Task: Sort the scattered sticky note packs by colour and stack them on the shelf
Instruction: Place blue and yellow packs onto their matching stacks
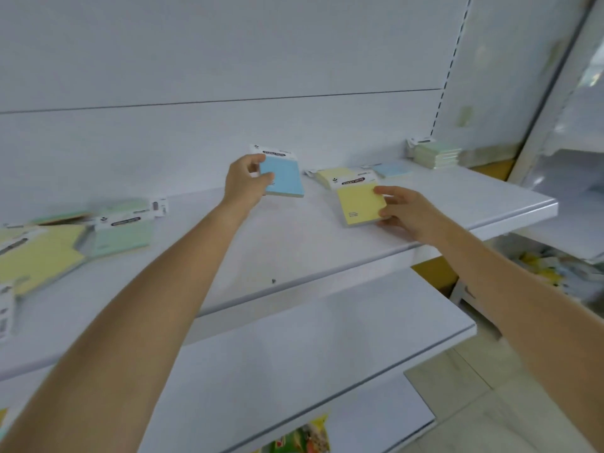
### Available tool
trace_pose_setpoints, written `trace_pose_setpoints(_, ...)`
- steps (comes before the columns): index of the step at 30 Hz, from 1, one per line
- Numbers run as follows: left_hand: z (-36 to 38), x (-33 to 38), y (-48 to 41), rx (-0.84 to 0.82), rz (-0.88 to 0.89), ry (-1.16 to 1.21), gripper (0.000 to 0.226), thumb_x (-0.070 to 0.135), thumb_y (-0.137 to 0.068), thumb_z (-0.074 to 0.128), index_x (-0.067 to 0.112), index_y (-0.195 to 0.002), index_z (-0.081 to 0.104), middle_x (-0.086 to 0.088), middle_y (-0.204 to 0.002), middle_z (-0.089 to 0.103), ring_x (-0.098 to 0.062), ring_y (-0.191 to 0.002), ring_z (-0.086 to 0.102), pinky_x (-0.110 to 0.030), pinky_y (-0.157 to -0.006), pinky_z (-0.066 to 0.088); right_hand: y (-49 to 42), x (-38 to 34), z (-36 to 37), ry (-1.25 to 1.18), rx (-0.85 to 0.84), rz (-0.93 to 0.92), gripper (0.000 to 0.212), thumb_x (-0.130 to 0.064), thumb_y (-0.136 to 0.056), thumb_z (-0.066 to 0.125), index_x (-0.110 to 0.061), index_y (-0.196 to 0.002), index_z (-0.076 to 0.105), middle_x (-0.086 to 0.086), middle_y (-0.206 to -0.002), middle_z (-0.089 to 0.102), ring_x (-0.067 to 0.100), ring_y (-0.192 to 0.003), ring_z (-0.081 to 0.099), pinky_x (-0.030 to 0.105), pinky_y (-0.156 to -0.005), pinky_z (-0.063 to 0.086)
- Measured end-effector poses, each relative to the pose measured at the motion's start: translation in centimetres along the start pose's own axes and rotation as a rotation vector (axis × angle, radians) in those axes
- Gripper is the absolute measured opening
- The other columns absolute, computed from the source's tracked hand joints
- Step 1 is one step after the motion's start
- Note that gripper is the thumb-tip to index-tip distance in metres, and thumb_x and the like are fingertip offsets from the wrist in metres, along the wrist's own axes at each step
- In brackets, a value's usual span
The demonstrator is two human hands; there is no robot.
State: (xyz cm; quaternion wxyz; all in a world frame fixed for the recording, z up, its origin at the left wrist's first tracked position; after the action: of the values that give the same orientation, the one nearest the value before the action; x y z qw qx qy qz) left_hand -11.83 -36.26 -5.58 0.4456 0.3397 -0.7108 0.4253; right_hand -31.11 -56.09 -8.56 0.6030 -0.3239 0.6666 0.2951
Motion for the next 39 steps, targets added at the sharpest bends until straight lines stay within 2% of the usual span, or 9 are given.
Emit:
trace_pose_setpoints(5, 4.3, 0.3, -2.0, 0.034, -0.043, -0.024, 0.042, 0.004, -0.08, 0.062, 0.009, -0.122, 0.056, -0.016, -0.124, 0.055, -0.026, -0.119, 0.053, -0.045, -0.097, 0.05, -4.2, -0.5, -4.1, 0.056, 0.04, -0.048, 0.051, 0.017, -0.084, 0.041, -0.003, -0.13, 0.046, 0.008, -0.113, 0.05, 0.011, -0.076, 0.052, 0.018, -0.062, 0.05)
trace_pose_setpoints(10, 6.6, -0.3, -5.2, 0.081, -0.014, -0.013, 0.041, 0.004, -0.08, 0.061, 0.009, -0.121, 0.057, -0.015, -0.125, 0.055, -0.027, -0.117, 0.054, -0.043, -0.099, 0.049, -9.9, -1.3, -4.2, 0.071, 0.022, -0.048, 0.051, 0.016, -0.084, 0.042, 0.0, -0.132, 0.044, -0.002, -0.091, 0.054, 0.01, -0.075, 0.052, 0.014, -0.057, 0.049)
trace_pose_setpoints(14, 7.8, -0.3, -7.7, 0.115, 0.004, 0.011, 0.041, 0.005, -0.082, 0.06, 0.009, -0.123, 0.056, -0.015, -0.124, 0.056, -0.024, -0.116, 0.055, -0.04, -0.1, 0.048, -13.6, -1.6, -3.1, 0.063, -0.018, -0.043, 0.05, 0.015, -0.084, 0.042, 0.001, -0.131, 0.044, 0.008, -0.111, 0.05, 0.01, -0.077, 0.052, 0.009, -0.052, 0.051)
trace_pose_setpoints(19, 8.1, -1.0, -8.9, 0.145, -0.002, 0.001, 0.039, 0.005, -0.082, 0.06, 0.008, -0.122, 0.057, -0.015, -0.118, 0.058, -0.02, -0.108, 0.054, -0.04, -0.101, 0.047, -17.1, -2.1, -1.5, 0.095, -0.067, -0.041, 0.048, 0.015, -0.084, 0.043, 0.004, -0.131, 0.043, 0.014, -0.112, 0.045, 0.023, -0.087, 0.053, 0.012, -0.055, 0.052)
trace_pose_setpoints(24, 7.8, -0.9, -9.2, 0.164, 0.007, -0.01, 0.038, 0.004, -0.083, 0.06, 0.008, -0.121, 0.058, -0.004, -0.106, 0.051, -0.012, -0.102, 0.05, -0.037, -0.095, 0.049, -19.2, -1.8, 0.4, 0.339, -0.102, -0.086, 0.05, 0.01, -0.084, 0.044, 0.0, -0.133, 0.045, 0.009, -0.108, 0.047, 0.022, -0.091, 0.049, 0.023, -0.072, 0.047)
trace_pose_setpoints(29, 8.1, 0.2, -8.8, 0.184, 0.018, -0.014, 0.038, 0.006, -0.083, 0.061, 0.01, -0.121, 0.058, -0.003, -0.106, 0.052, -0.021, -0.106, 0.056, -0.04, -0.096, 0.049, -20.1, -1.3, 0.7, 0.702, -0.052, -0.136, 0.039, -0.005, -0.085, 0.043, -0.003, -0.123, 0.054, 0.009, -0.097, 0.05, 0.022, -0.089, 0.048, 0.024, -0.077, 0.037)
trace_pose_setpoints(33, 8.8, 0.6, -8.3, 0.195, 0.001, -0.019, 0.039, 0.005, -0.083, 0.061, 0.009, -0.122, 0.057, -0.003, -0.106, 0.052, -0.03, -0.115, 0.057, -0.045, -0.1, 0.048, -20.0, -0.3, 0.3, 0.928, -0.07, -0.157, 0.041, -0.018, -0.083, 0.042, -0.021, -0.121, 0.057, 0.009, -0.128, 0.055, 0.029, -0.127, 0.04, 0.041, -0.106, 0.035)
trace_pose_setpoints(36, 9.8, 0.8, -8.1, 0.201, -0.002, -0.027, 0.04, 0.005, -0.083, 0.061, 0.009, -0.122, 0.057, -0.003, -0.105, 0.052, -0.026, -0.111, 0.057, -0.045, -0.1, 0.048, -19.3, -0.7, -0.6, 0.85, -0.063, -0.231, 0.042, -0.018, -0.09, 0.042, -0.019, -0.131, 0.049, 0.011, -0.138, 0.046, 0.03, -0.131, 0.033, 0.037, -0.108, 0.029)
trace_pose_setpoints(39, 11.6, 1.3, -8.3, 0.195, -0.011, -0.02, 0.04, 0.006, -0.083, 0.061, 0.01, -0.122, 0.057, -0.003, -0.106, 0.052, -0.02, -0.108, 0.055, -0.045, -0.101, 0.047, -18.9, -1.4, -3.9, 0.846, -0.002, -0.326, 0.043, -0.021, -0.092, 0.045, -0.014, -0.134, 0.045, 0.016, -0.138, 0.045, 0.034, -0.128, 0.04, 0.034, -0.107, 0.027)
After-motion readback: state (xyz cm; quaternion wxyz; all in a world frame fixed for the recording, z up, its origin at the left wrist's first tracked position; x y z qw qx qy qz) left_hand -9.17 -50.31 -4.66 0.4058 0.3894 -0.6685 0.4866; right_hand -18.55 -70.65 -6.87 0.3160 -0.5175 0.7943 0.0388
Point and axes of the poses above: each hand's wrist, its own y-axis away from the middle knuckle, its own z-axis out of the palm, x = y × z, the point moved 2 cm from there along -y, towards the middle knuckle
